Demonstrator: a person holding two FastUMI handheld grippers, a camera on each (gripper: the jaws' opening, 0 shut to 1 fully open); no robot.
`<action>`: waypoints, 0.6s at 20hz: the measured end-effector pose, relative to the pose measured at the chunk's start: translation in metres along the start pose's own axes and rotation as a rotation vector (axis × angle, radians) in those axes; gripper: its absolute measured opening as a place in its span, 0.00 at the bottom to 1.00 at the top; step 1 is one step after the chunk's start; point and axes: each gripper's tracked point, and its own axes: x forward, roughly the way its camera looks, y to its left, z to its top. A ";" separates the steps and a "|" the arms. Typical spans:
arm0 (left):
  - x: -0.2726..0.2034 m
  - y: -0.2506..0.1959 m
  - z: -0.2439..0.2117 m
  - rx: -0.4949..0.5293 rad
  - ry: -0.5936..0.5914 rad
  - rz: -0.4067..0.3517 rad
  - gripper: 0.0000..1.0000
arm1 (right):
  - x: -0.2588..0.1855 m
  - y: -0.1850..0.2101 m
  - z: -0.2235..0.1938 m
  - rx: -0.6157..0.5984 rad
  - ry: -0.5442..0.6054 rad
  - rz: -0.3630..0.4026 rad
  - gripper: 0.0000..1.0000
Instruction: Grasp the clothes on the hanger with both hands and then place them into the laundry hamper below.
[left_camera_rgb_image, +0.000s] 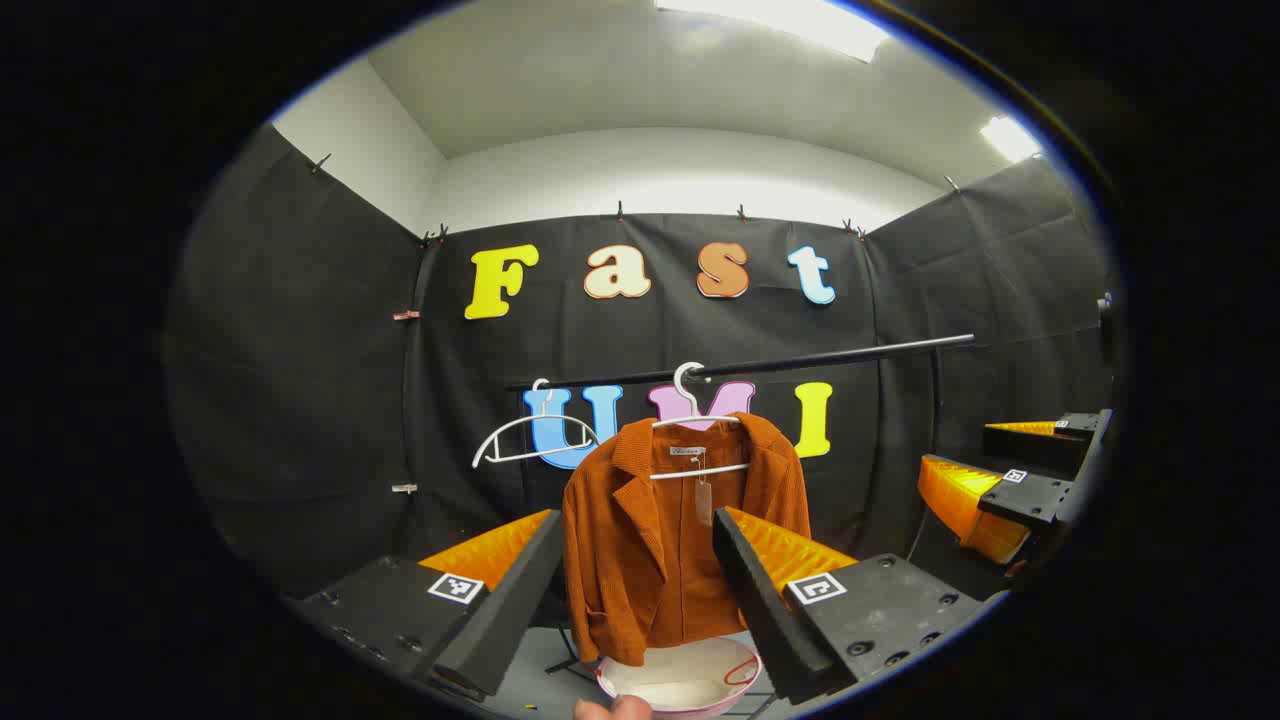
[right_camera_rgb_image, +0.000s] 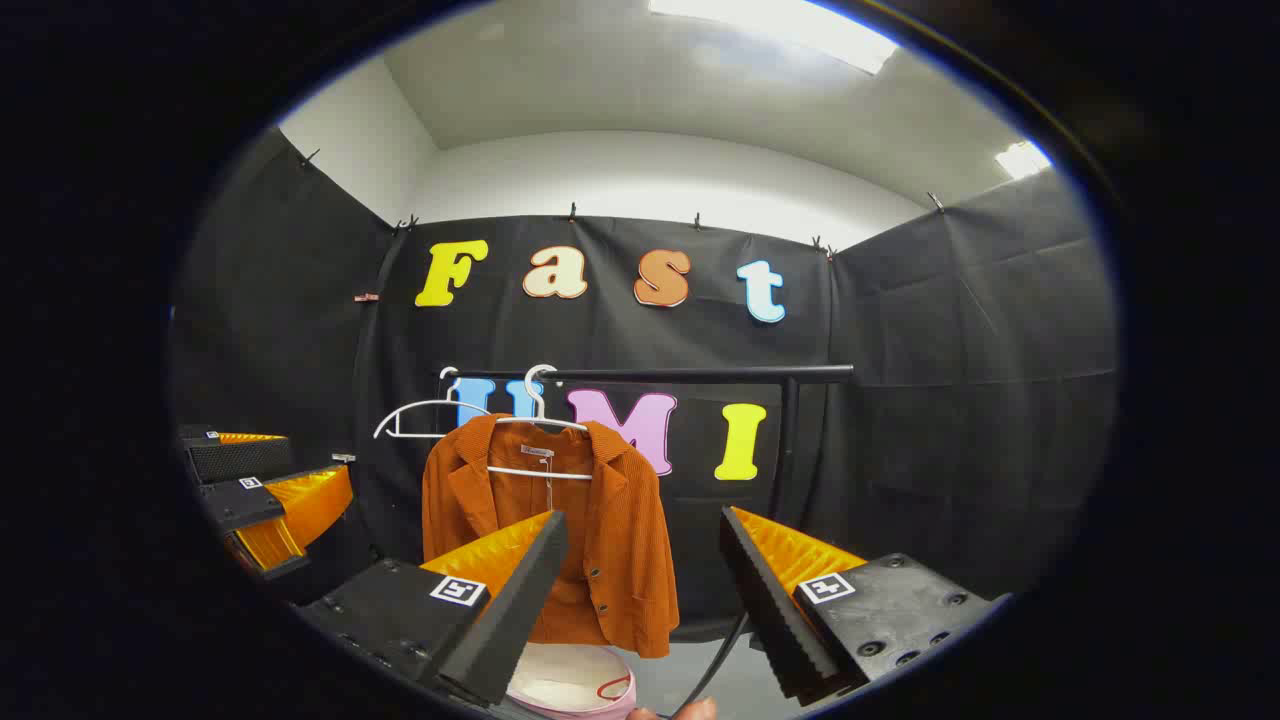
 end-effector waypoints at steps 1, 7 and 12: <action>0.000 0.001 0.000 0.000 0.000 -0.001 0.95 | 0.000 0.001 -0.001 0.001 0.001 0.001 0.97; 0.003 0.002 -0.003 0.003 0.005 -0.002 0.95 | 0.001 0.004 -0.002 -0.002 0.005 0.006 0.97; 0.006 0.006 -0.003 0.003 0.007 -0.003 0.95 | 0.003 0.006 -0.004 0.001 0.007 0.002 0.97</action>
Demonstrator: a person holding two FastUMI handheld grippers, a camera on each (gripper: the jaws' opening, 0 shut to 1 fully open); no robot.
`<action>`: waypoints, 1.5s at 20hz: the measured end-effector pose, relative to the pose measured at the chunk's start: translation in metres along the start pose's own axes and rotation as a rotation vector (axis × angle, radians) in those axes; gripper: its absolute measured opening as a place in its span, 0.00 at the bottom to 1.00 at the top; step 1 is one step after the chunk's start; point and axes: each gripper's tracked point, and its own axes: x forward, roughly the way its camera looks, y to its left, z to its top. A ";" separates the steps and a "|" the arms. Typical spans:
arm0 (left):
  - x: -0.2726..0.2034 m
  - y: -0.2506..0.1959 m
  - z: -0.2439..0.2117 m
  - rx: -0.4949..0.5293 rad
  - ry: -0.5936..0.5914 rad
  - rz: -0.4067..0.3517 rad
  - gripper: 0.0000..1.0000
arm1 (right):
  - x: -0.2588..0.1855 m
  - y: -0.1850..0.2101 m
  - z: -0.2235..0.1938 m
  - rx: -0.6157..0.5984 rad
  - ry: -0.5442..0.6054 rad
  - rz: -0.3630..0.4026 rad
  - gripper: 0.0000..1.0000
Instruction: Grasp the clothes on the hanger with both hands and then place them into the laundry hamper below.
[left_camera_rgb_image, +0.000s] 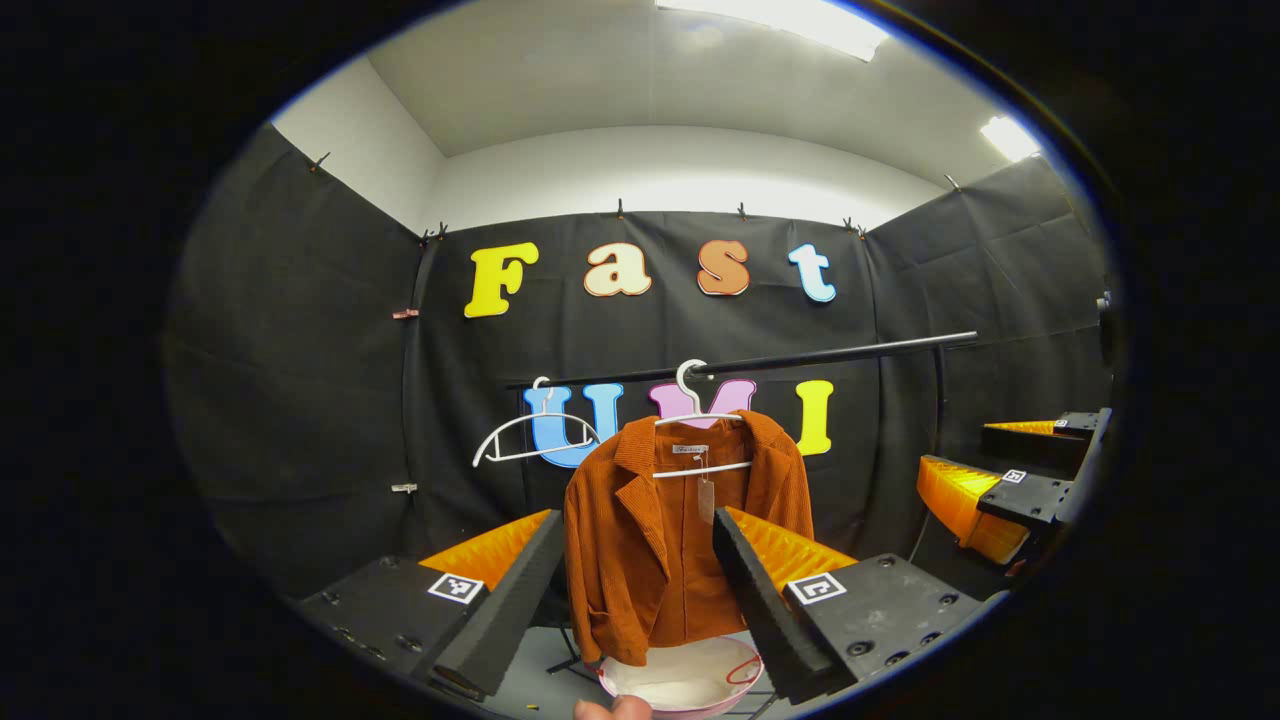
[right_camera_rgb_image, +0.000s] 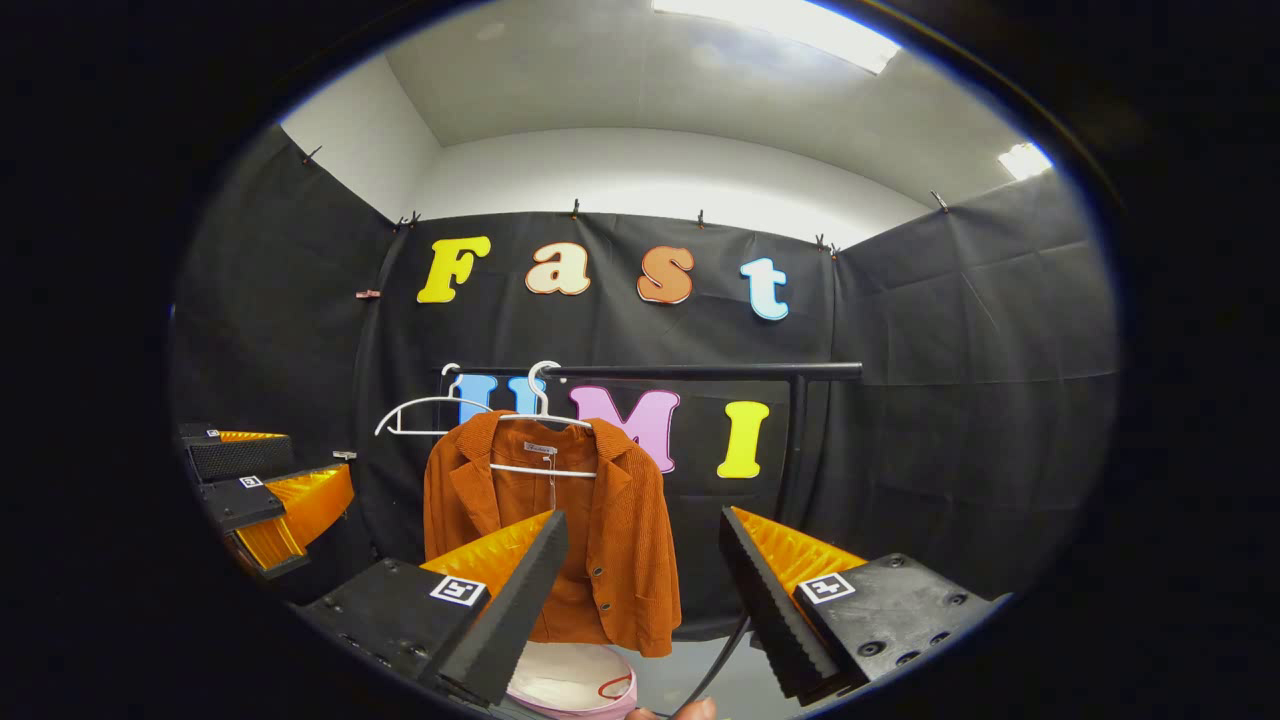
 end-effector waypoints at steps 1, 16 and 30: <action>0.001 0.001 -0.001 0.001 -0.001 -0.001 0.95 | 0.000 0.001 -0.001 0.001 0.001 0.000 0.97; 0.167 -0.001 -0.065 -0.028 -0.006 -0.026 0.95 | 0.153 0.034 -0.064 0.108 -0.011 0.072 0.96; 0.323 0.012 -0.152 -0.053 0.101 0.111 0.52 | 0.337 0.079 -0.183 0.224 0.154 0.242 0.62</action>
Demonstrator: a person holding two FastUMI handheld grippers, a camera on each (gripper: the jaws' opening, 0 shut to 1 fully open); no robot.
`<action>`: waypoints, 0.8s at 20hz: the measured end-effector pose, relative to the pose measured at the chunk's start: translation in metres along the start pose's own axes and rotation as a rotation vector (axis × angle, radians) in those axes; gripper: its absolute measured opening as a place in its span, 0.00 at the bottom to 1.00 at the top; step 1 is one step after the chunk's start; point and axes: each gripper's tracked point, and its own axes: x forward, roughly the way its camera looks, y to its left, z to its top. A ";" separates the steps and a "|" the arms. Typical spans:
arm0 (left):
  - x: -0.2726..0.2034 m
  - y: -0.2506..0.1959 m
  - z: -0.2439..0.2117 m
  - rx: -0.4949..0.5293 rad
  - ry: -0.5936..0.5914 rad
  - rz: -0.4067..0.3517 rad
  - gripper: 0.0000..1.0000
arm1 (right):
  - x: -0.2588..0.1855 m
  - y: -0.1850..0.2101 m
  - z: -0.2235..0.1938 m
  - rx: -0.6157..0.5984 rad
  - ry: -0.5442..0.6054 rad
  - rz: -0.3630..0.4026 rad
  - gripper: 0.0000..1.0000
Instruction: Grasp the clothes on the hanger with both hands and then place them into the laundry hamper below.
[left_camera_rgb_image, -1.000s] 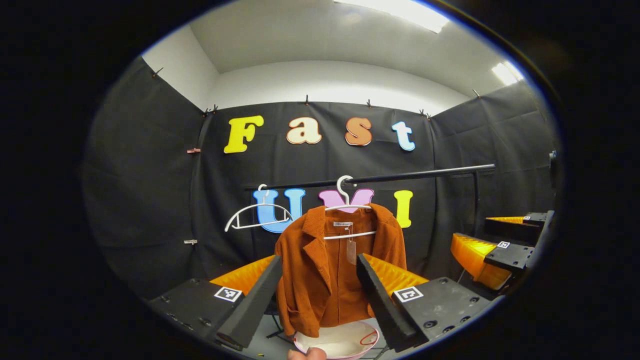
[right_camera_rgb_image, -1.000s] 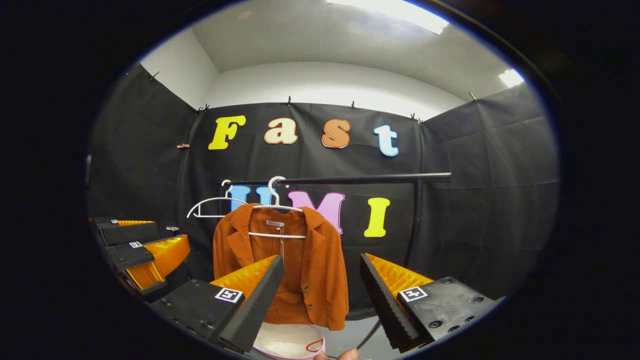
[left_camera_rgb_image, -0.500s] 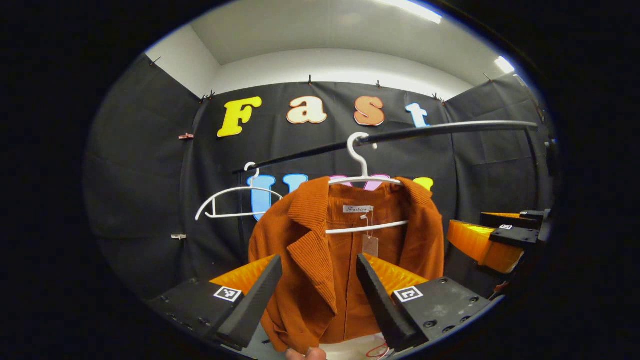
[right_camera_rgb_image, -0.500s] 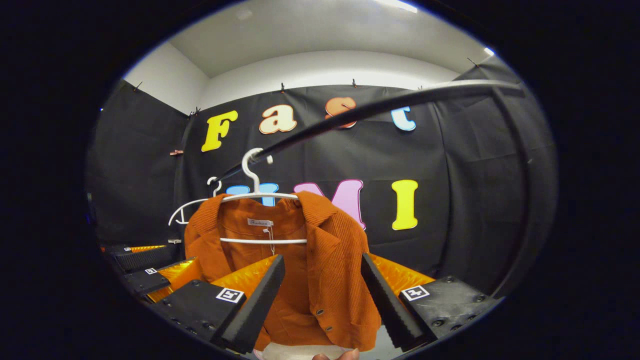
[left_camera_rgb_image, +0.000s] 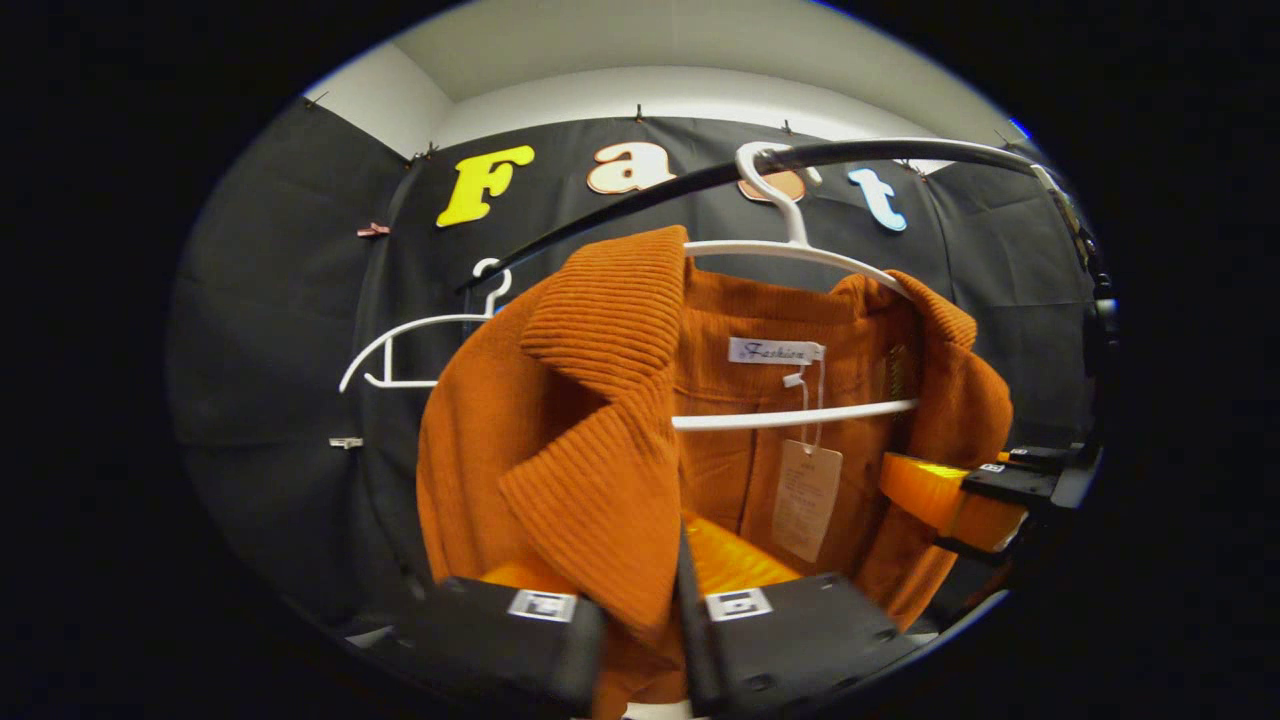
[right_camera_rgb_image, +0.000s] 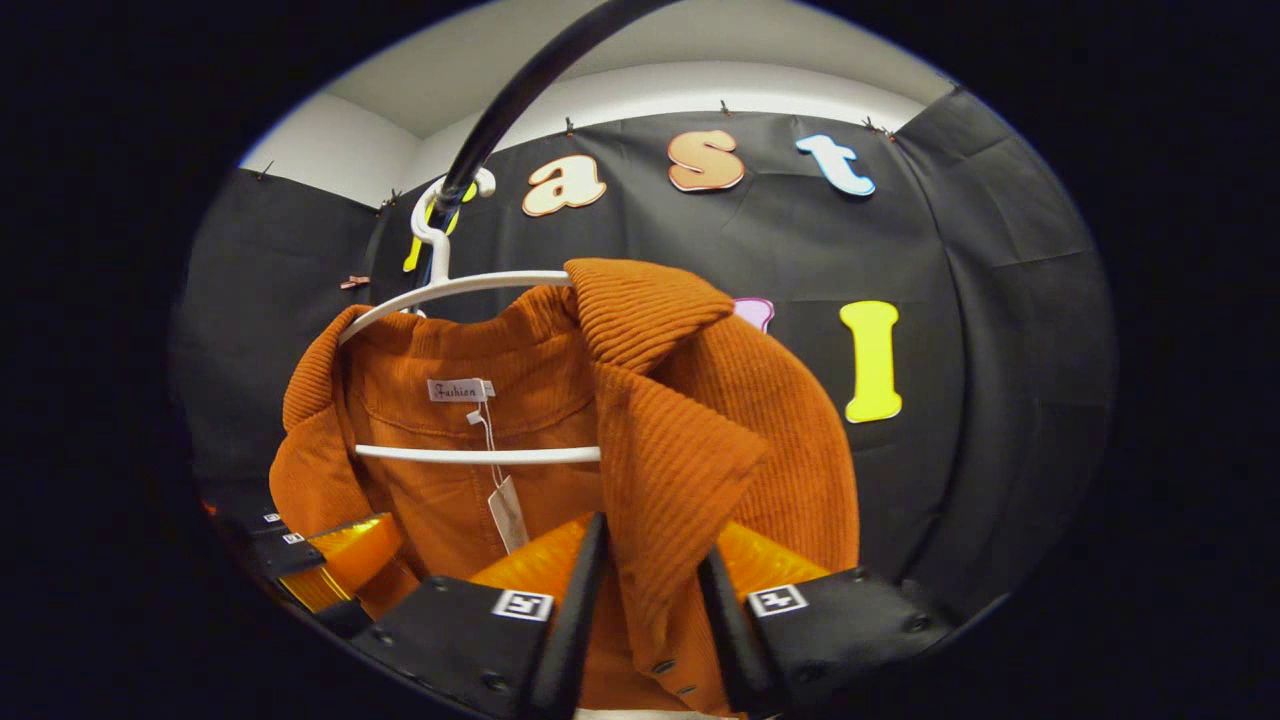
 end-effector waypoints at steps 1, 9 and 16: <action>0.003 -0.002 -0.002 -0.019 0.008 -0.009 0.31 | 0.002 -0.001 -0.012 0.033 0.054 0.004 0.48; 0.008 0.007 -0.008 -0.044 0.075 -0.029 0.10 | 0.003 0.008 -0.022 0.127 0.158 0.051 0.12; 0.002 0.005 -0.008 -0.039 0.192 -0.101 0.05 | -0.012 0.010 -0.033 0.292 0.407 0.167 0.04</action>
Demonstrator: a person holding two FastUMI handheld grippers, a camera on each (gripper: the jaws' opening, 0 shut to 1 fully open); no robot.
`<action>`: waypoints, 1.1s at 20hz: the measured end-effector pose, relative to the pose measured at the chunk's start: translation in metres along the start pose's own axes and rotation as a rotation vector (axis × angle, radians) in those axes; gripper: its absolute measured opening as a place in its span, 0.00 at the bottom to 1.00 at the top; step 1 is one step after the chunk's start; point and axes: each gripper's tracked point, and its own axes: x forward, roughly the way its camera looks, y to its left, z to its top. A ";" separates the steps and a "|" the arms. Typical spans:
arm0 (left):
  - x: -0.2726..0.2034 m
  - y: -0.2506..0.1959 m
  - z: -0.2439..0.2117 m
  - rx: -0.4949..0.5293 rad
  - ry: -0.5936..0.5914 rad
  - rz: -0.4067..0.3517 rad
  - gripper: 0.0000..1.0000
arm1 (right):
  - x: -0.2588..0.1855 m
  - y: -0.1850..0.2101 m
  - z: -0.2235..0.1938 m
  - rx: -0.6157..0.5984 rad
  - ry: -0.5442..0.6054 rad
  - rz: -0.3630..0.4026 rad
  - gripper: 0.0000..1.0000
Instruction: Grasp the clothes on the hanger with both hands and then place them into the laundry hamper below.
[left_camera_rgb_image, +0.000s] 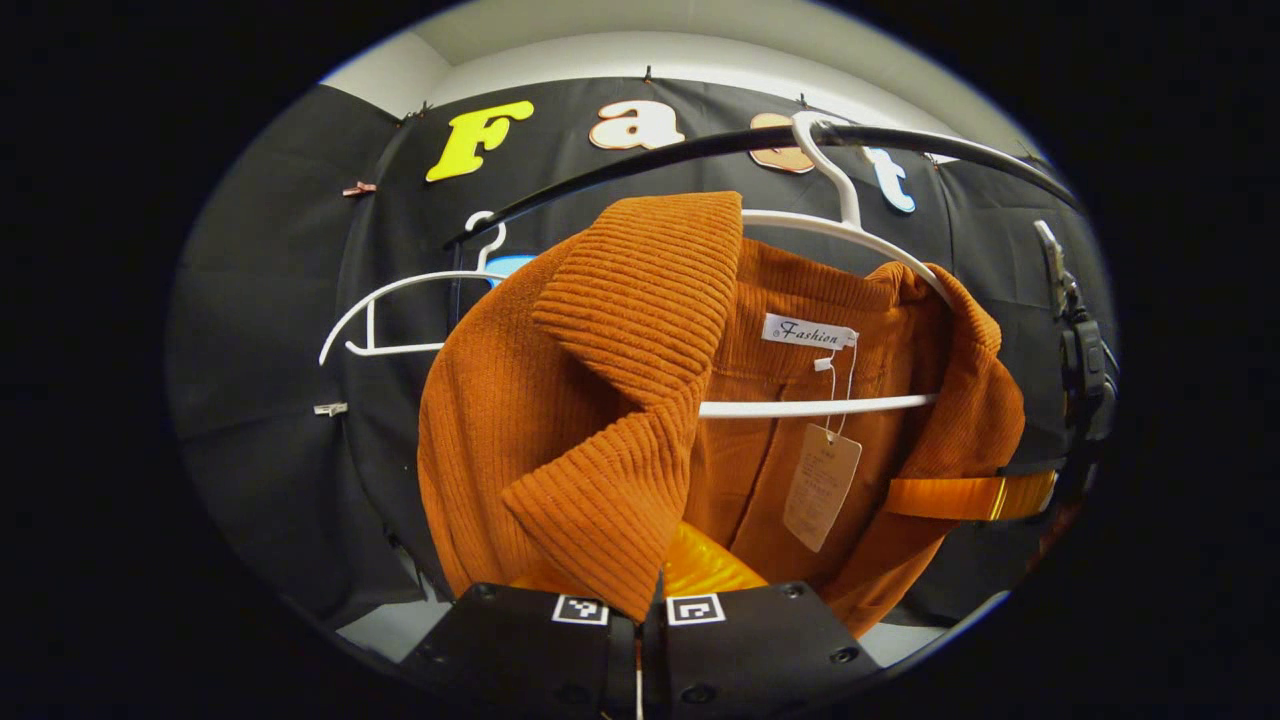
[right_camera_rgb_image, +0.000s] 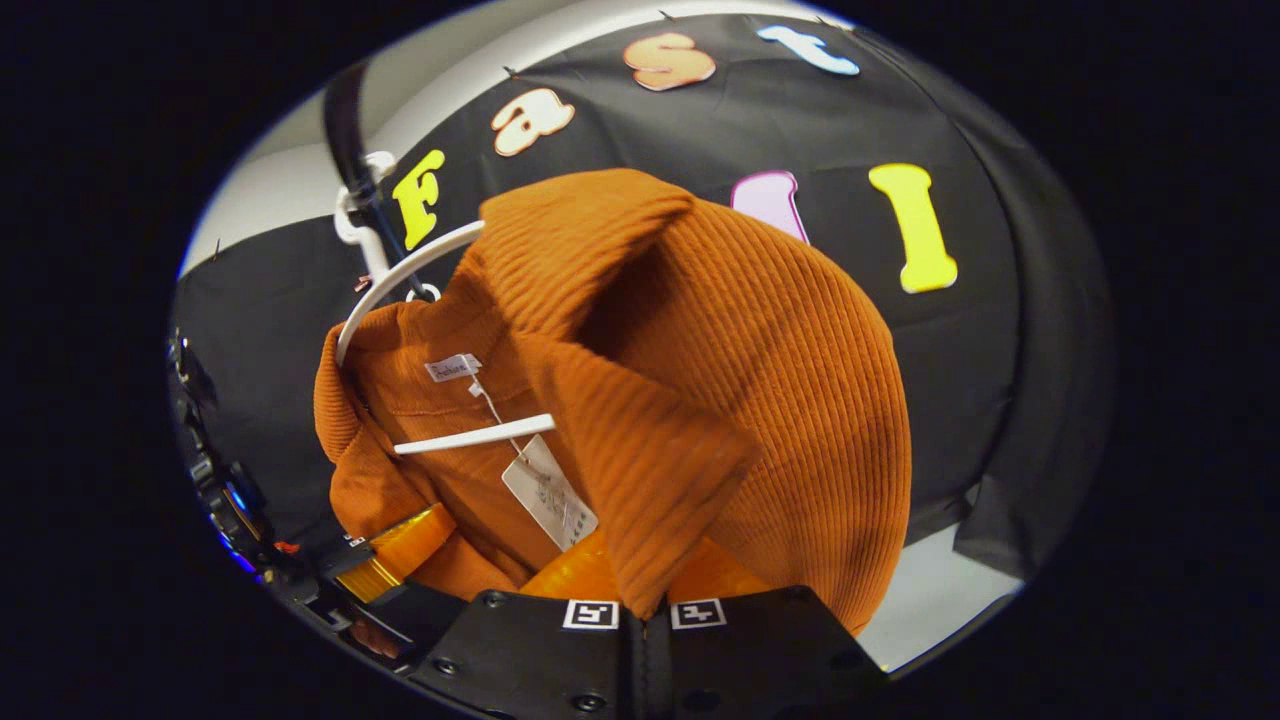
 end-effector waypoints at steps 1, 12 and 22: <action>-0.003 0.000 0.002 -0.001 0.012 -0.005 0.05 | -0.002 -0.002 -0.001 0.050 0.045 0.018 0.05; -0.027 0.013 0.038 -0.066 0.095 -0.075 0.04 | -0.047 -0.025 0.078 -0.006 -0.013 -0.032 0.04; -0.023 0.060 0.095 -0.059 -0.014 0.018 0.05 | -0.058 -0.101 0.164 0.046 -0.342 -0.288 0.04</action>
